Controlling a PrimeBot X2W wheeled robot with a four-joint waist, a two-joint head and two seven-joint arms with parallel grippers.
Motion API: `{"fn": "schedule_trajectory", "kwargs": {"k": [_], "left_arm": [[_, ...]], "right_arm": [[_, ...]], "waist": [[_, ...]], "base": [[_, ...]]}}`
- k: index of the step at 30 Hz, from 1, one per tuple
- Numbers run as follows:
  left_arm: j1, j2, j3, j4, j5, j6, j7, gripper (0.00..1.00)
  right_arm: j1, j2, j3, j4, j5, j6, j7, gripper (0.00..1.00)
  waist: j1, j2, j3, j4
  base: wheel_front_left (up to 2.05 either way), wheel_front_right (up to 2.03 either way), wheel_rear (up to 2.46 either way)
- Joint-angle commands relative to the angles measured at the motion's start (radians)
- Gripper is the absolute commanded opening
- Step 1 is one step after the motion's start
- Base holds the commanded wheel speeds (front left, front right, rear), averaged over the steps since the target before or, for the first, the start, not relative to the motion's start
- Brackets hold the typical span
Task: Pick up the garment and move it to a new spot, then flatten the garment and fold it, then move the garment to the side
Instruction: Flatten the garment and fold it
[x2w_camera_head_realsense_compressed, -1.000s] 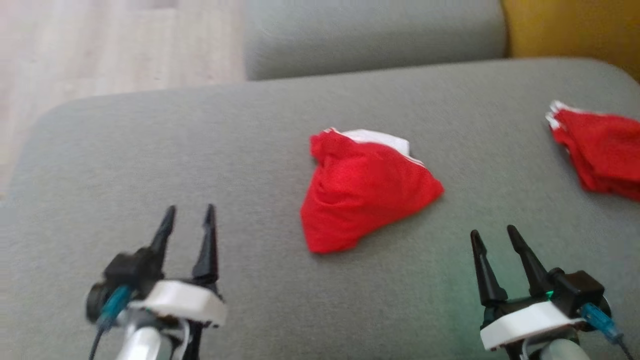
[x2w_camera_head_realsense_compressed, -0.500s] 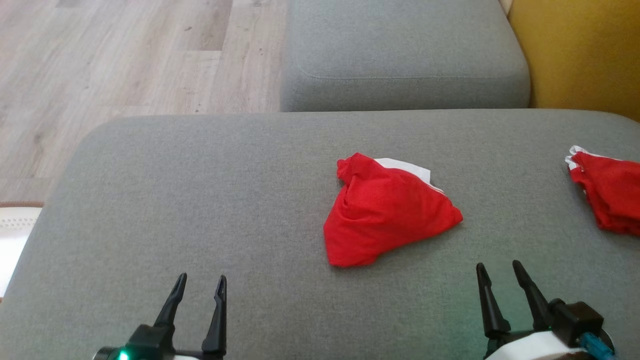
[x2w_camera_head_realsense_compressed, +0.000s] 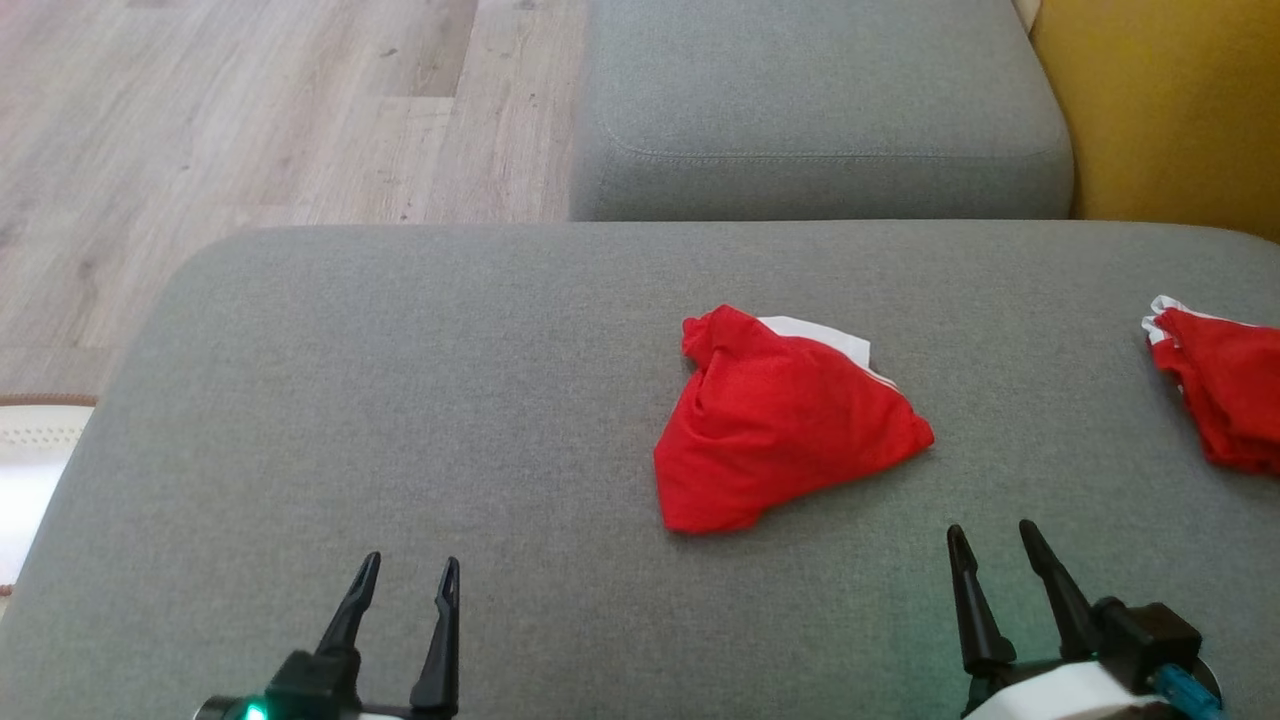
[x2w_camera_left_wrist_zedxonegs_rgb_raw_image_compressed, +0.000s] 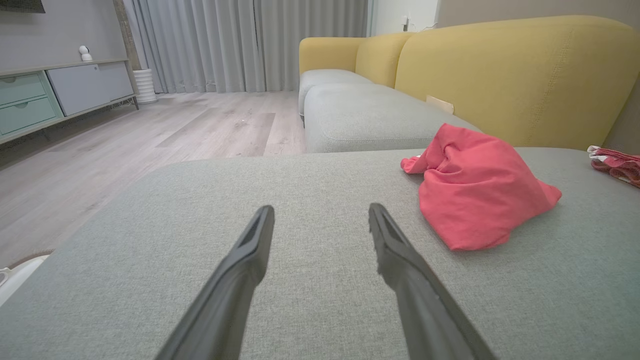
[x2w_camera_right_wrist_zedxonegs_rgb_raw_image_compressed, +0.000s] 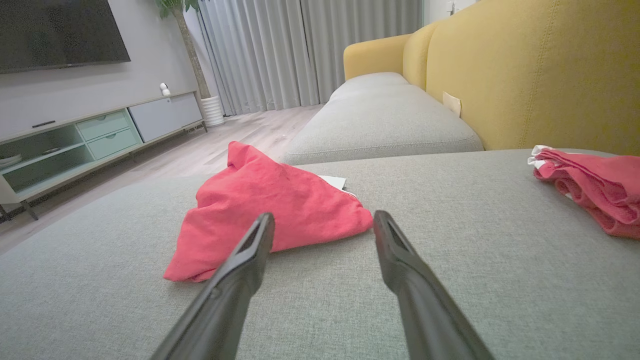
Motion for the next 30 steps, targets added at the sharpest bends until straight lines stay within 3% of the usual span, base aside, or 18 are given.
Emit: {"fn": "schedule_trajectory", "kwargs": {"k": [1,30], "left_arm": [[-0.06,-0.009,0.033,-0.027,0.013,0.001,-0.012,1.0],[-0.068,-0.013,0.021,-0.004,0.024,0.002,-0.012,1.0]], "right_arm": [[-0.041,-0.002,0.019,-0.026,-0.007,-0.001,-0.004,1.0],[-0.041,0.005,0.011,-0.012,-0.003,-0.001,-0.004,1.0]], "waist": [[0.0001,0.0,0.0,-0.001],[0.0001,0.0,-0.003,-0.018]], "base": [[0.0,0.0,0.0],[0.0,0.0,0.0]]}}
